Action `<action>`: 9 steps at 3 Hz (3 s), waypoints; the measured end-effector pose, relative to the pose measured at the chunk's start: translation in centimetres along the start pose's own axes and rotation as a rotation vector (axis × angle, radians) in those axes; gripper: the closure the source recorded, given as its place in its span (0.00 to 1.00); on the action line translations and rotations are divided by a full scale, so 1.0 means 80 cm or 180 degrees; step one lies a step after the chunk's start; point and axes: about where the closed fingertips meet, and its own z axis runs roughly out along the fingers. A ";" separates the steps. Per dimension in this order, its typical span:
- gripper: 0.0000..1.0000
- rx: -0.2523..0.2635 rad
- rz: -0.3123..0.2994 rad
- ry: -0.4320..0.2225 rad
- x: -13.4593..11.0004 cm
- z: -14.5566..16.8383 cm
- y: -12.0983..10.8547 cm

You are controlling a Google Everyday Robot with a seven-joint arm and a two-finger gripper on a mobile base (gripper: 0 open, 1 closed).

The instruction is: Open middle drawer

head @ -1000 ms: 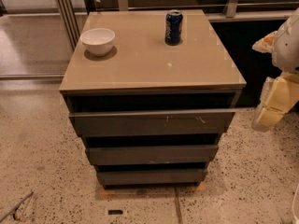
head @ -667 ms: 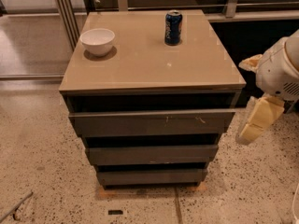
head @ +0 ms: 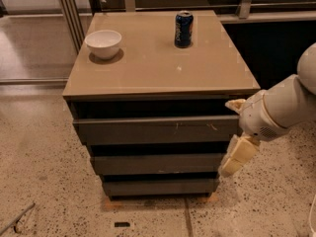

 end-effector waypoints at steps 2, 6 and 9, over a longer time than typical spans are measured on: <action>0.00 -0.0253 0.0041 -0.0131 0.011 0.065 0.019; 0.00 -0.0440 -0.0378 -0.0369 0.130 0.343 0.036; 0.00 -0.0447 -0.0419 -0.0407 0.145 0.379 0.048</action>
Offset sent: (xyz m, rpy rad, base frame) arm -0.0028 0.0167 -0.0424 0.0504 0.0499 0.0276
